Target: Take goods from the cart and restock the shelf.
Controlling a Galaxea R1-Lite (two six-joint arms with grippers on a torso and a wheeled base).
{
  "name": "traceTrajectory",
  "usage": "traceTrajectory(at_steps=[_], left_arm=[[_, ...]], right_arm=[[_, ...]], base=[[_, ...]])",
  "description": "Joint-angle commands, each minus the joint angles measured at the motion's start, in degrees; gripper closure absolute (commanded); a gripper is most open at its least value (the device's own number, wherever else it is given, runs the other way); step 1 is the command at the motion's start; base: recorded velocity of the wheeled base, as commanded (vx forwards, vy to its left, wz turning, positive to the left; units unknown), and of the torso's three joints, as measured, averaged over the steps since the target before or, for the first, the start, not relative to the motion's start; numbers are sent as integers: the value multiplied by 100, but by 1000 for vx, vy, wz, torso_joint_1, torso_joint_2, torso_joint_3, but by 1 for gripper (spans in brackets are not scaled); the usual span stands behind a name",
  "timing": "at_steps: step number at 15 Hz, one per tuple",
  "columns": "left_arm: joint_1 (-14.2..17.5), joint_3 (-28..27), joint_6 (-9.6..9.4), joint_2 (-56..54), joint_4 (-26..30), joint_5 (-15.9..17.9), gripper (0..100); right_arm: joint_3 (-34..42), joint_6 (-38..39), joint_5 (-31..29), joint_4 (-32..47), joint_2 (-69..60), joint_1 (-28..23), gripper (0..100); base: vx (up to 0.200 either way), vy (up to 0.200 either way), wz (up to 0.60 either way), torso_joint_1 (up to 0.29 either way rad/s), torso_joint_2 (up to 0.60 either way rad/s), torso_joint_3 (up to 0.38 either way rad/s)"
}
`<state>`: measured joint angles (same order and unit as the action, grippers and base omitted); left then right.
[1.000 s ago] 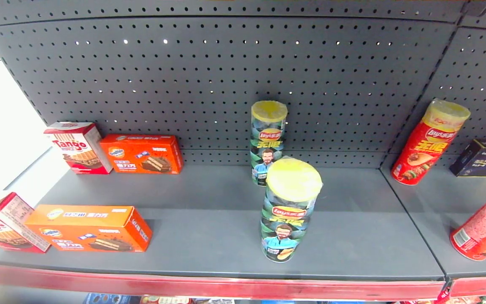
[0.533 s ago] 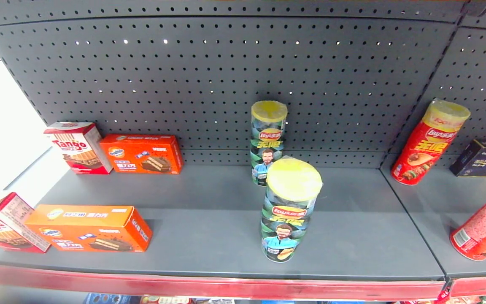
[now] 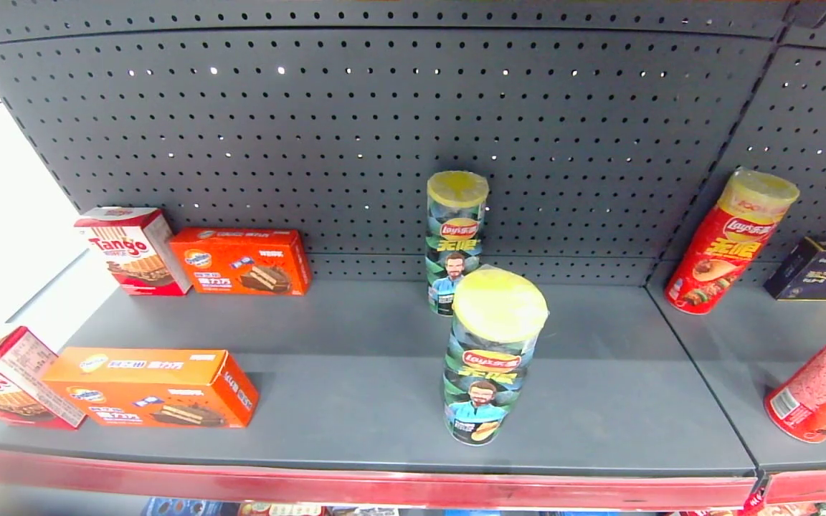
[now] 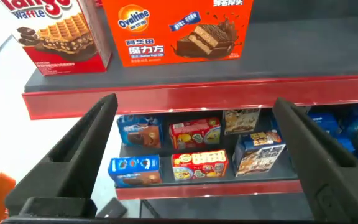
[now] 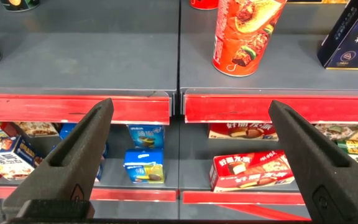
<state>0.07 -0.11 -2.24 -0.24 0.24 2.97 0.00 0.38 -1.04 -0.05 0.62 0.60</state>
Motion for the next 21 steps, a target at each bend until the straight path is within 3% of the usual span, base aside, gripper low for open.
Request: traceTrajectory(at_steps=[1, 3, 5, 6, 7, 8, 10, 14, 17, 21], left_arm=[[1, -7, -4, 24, 2, 10, 0], [-25, -7, -4, 24, 20, 10, 0], [-25, -15, -4, 24, 20, 10, 0], [-25, -15, -4, 24, 20, 10, 0], [-34, -15, -13, 24, 20, 10, 0], [-25, -15, -4, 24, 20, 10, 0], [-34, -15, -13, 24, 20, 10, 0], [-34, -15, -13, 24, 20, 10, 0], [-25, -15, 5, 24, 20, 10, 0], [-25, -7, 5, 24, 20, 10, 0]], right_arm=[[-9, -11, 16, 14, 8, 2, 0], [-105, -126, 218, 5, 52, 46, 0], [-1652, -73, 842, 128, 2100, 63, 0], [-1652, -73, 842, 128, 2100, 63, 0], [-2092, -512, 1519, 137, 2812, 406, 0], [-2171, -776, 1659, 128, 3348, 705, 0], [-2197, -864, 1598, -13, 4086, 1478, 0], [-2250, -846, 1237, -786, 5563, 2357, 0], [-2540, -627, 824, -1472, 6442, 2515, 0], [-3331, -574, 701, -1542, 7347, 2674, 0]], base=[[0, 0, 0, 0, 0, 0], [0, 0, 0, 0, 0, 0], [0, 0, 0, 0, 0, 0], [0, 0, 0, 0, 0, 0], [0, 0, 0, 0, 0, 0], [0, 0, 0, 0, 0, 0], [0, 0, 0, 0, 0, 0], [0, 0, 0, 0, 0, 0], [0, 0, 0, 0, 0, 0], [0, 0, 0, 0, 0, 0]])
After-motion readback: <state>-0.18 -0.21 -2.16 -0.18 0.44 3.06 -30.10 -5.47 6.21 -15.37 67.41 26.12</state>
